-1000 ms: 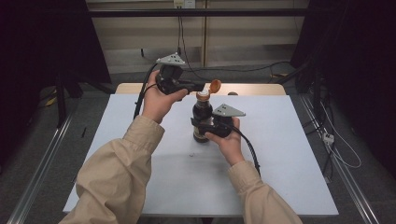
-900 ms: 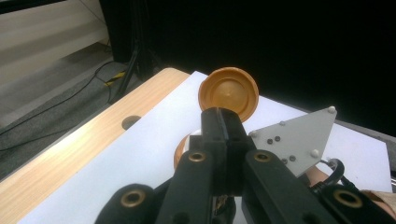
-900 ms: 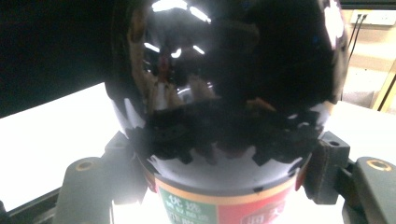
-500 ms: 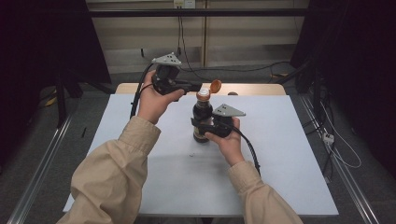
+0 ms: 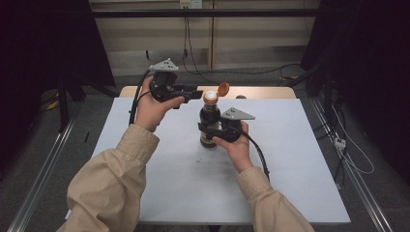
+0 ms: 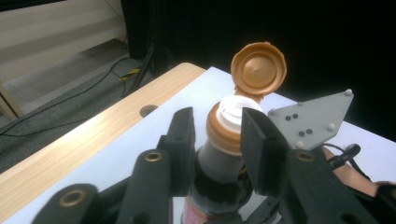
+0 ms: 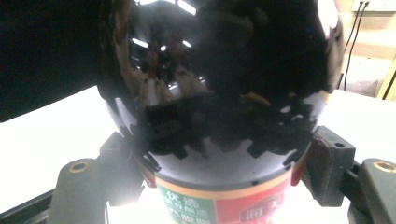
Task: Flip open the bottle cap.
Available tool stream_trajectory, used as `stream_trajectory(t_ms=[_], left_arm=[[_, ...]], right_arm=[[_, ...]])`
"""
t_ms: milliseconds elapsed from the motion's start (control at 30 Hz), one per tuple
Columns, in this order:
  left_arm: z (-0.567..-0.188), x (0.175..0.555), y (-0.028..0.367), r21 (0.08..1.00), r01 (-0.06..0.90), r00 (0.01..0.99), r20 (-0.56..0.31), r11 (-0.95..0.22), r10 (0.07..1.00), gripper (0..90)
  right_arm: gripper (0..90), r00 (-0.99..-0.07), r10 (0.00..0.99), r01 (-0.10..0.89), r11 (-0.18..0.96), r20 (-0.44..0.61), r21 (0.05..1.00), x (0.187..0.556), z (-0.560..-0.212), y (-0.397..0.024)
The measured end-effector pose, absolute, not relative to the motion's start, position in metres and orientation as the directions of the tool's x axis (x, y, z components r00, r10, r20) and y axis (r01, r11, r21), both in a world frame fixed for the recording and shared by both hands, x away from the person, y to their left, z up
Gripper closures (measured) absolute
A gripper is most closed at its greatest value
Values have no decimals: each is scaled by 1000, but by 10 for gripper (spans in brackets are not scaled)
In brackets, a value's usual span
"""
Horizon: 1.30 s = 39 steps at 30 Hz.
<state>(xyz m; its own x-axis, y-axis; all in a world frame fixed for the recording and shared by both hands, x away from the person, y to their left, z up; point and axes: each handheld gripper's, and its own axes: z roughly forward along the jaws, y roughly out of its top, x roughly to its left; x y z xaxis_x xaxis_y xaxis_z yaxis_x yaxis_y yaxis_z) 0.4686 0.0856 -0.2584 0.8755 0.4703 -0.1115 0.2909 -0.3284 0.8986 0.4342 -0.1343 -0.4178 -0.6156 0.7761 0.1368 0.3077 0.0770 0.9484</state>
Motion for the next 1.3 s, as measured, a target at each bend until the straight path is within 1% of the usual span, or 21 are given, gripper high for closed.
stream_trajectory(t_ms=[200,400,533,800,1167,1300], left_arm=[[-265,467,92,900,307,864,-126,-311,487,557],[-280,467,97,899,326,855,-148,-291,498,505],[-285,466,99,902,336,850,-166,-271,500,445],[-294,466,105,898,338,849,-161,-283,503,385],[-309,464,113,900,351,836,-176,-260,519,292],[-314,463,116,895,367,834,-195,-254,517,224]], right_arm=[[264,-615,776,319,87,137,944,433,-416,-135],[254,-611,777,339,85,151,937,431,-415,-137],[219,-603,783,355,89,155,931,430,-413,-140],[206,-606,777,373,92,168,923,427,-413,-145],[175,-614,773,374,104,162,921,420,-413,-156],[171,-615,772,380,110,161,919,418,-414,-161]])
